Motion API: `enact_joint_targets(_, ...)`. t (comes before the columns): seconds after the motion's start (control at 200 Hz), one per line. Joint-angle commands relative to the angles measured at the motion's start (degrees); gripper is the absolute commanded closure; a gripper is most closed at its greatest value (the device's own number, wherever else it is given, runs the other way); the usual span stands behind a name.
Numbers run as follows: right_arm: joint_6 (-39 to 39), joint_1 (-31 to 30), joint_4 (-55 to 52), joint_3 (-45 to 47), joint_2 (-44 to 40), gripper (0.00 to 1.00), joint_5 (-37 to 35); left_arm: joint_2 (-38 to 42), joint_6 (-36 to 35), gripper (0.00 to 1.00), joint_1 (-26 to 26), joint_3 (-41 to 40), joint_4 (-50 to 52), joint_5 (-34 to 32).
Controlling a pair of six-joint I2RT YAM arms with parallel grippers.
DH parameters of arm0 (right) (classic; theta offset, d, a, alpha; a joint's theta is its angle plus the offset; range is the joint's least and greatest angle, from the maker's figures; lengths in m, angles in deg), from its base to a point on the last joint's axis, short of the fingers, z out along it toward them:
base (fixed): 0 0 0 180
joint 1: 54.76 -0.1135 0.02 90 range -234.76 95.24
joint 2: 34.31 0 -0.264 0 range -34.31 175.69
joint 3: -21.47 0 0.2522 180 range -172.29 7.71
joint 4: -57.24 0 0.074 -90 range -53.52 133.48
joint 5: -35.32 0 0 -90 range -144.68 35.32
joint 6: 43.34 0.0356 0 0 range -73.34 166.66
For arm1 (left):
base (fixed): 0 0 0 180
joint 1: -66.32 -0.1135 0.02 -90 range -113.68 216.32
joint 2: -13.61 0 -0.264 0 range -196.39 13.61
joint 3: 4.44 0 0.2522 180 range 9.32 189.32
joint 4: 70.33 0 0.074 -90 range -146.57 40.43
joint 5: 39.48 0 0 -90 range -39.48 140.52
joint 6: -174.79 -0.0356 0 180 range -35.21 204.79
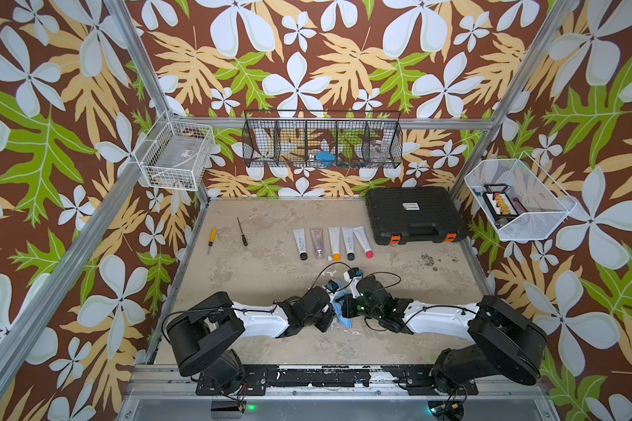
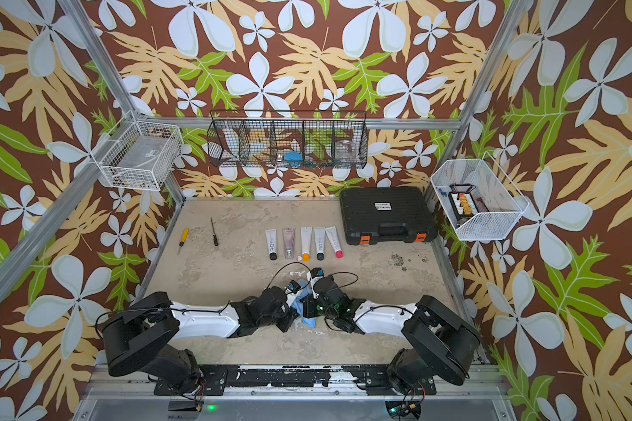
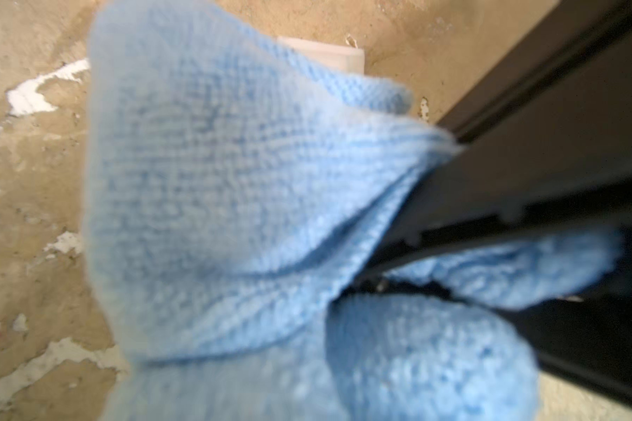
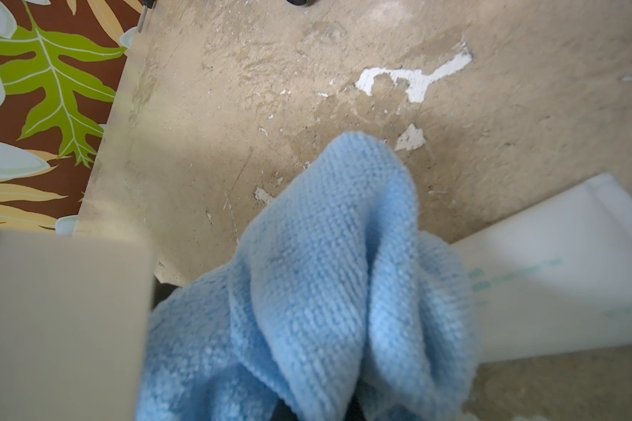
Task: Wipe the surface of the toothpaste tube
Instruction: Wipe the dirt from the toothpaste tube, then pick up the toothpaste from the center of the board.
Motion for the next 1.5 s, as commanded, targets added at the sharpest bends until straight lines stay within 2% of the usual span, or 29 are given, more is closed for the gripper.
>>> enact_joint_targets(0.0, -1.9, 0.6, -4.1, 0.0, 1.5, 1.0, 0.3, 0.4, -0.3, 0.95, 0.0, 0.0, -1.7, 0.1)
enact_joint_targets(0.195, -5.4, 4.4, -6.4, 0.3, 1.5, 1.0, -2.5, 1.0, -0.3, 0.95, 0.0, -0.3, -1.6, 0.0)
enact_joint_targets(0.495, -11.1, 15.1, -7.5, -0.5, 3.7, 1.0, -1.4, 0.3, -0.7, 0.96, 0.0, -0.2, -1.7, 2.2)
enact_joint_targets(0.631, -13.5, 18.9, -12.8, -3.8, 6.0, 1.0, -2.9, 1.3, -0.2, 0.97, 0.0, -0.9, -2.3, 2.0)
enact_joint_targets(0.736, -14.5, 23.4, -14.9, -5.1, 5.9, 1.0, -1.1, 1.8, 0.1, 0.97, 0.0, -1.2, -2.6, 2.0)
enact_joint_targets(0.891, -16.5, 27.5, -18.9, -8.8, 1.7, 1.0, 0.5, 2.2, 0.4, 0.99, 0.0, -1.1, -1.7, 1.2)
enact_joint_targets(1.131, -18.2, 30.4, -27.2, -17.5, -5.7, 1.0, -0.1, 5.3, 2.4, 1.0, 0.0, -1.8, 2.2, -2.2)
enact_joint_targets(1.346, -17.6, 30.7, -30.3, -19.4, -14.3, 1.0, -0.6, 11.1, 7.8, 1.0, -0.6, -3.4, 8.4, -10.0)
enact_joint_targets(1.491, -17.1, 30.6, -31.0, -18.8, -19.6, 1.0, -0.6, 16.3, 12.6, 1.0, -3.3, -4.9, 11.1, -15.1)
